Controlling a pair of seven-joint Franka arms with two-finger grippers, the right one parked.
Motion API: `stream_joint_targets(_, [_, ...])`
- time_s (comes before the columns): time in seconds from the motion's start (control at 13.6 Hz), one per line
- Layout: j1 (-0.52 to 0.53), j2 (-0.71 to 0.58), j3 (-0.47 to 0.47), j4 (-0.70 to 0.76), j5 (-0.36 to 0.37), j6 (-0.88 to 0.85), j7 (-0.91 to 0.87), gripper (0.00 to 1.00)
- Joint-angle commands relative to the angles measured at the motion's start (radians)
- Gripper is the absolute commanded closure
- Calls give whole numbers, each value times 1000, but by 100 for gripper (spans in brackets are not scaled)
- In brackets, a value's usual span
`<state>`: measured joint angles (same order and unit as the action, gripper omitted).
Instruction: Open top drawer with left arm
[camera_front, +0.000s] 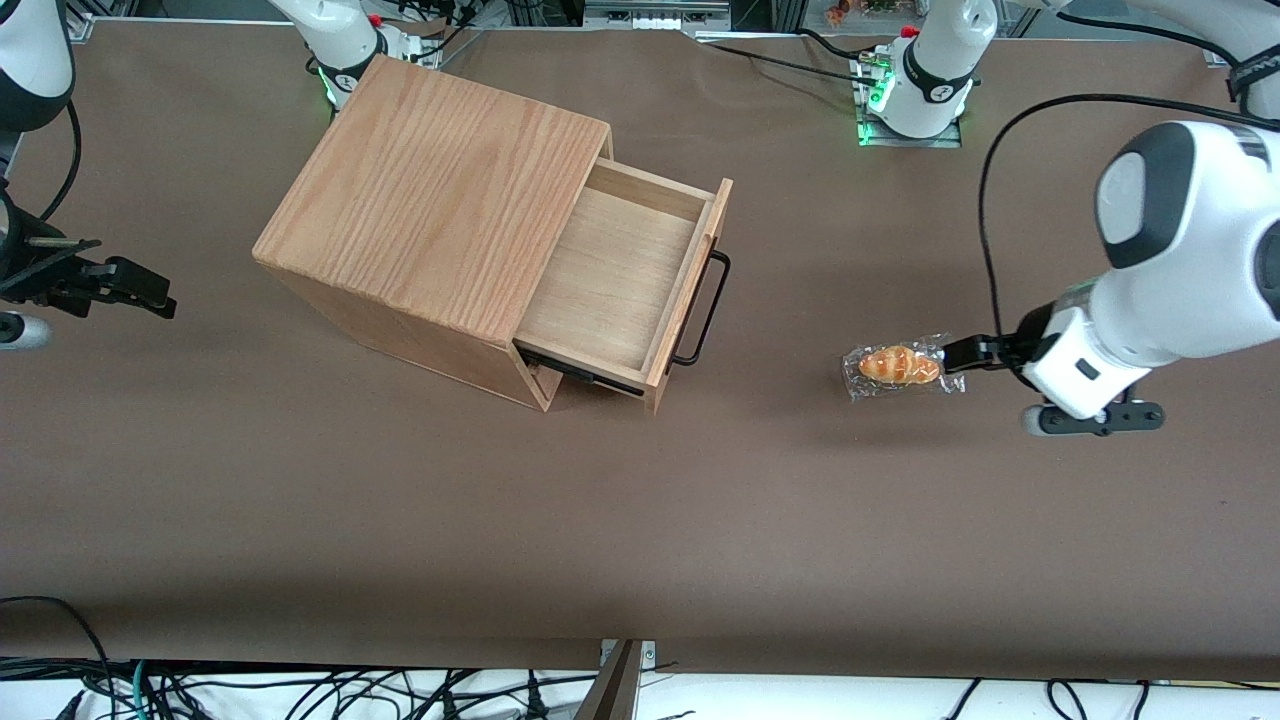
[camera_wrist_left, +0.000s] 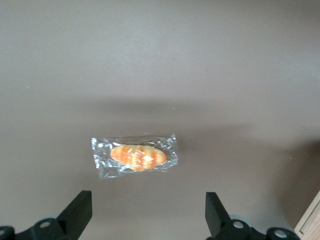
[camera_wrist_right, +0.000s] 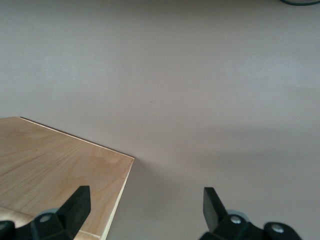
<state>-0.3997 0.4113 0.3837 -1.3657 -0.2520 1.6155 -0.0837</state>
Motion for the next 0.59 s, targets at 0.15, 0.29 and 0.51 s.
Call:
stream_joint_targets(0.15, [183,-17,-167,2,87,-20,87,0])
stream_joint_targets(0.29, [283,-26,-290,26,135,-22,85,0])
stream_joint_targets(0.51, [300,-40,-310,28,142,-29,81,0])
